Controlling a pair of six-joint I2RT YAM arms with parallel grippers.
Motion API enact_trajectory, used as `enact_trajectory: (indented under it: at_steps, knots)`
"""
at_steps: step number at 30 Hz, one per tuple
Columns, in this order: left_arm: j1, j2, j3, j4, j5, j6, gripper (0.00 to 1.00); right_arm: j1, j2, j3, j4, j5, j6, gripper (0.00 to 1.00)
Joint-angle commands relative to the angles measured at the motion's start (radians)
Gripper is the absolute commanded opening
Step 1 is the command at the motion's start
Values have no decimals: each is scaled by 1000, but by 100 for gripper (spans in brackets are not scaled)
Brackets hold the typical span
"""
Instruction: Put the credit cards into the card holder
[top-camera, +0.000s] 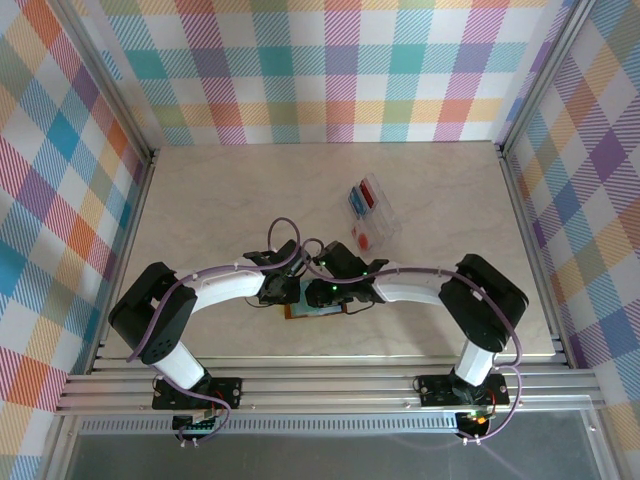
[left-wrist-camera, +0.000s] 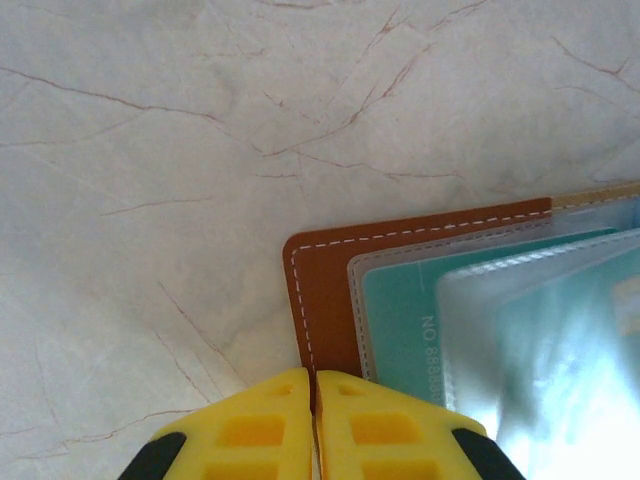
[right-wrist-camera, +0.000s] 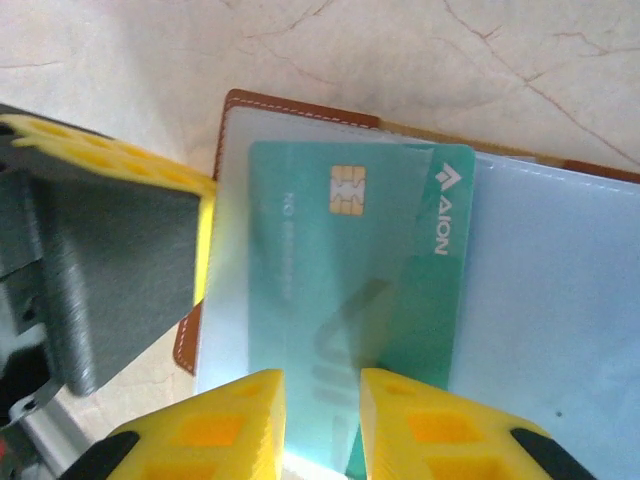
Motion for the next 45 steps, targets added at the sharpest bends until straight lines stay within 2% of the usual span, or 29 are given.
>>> enact_trajectory:
  at_steps: [1,8,16,25,29,37,40,45]
  knots:
    - [-18,110,-69,31,113,-9,9,-10,-47,-20,32,-30,-19,26]
    - [-19,108,-69,34,113,-8,9,-29,-33,-6,-31,17,-25,25]
    - [-18,105,-70,32,114,-8,9,-28,52,26,-9,-40,-25,22]
    - [-19,112,-67,37,121,-10,9,-14,62,26,47,-96,-21,4]
    - [-19,114,-69,41,127,-13,9,-4,79,38,54,-105,-16,0]
    - [-19,122,-65,48,141,-14,9,25,124,63,97,-140,-7,0]
    - [-18,120,-67,48,140,-14,9,29,119,71,90,-151,-25,7]
    - [-16,112,-71,44,133,-16,9,15,59,79,-55,-9,-54,15]
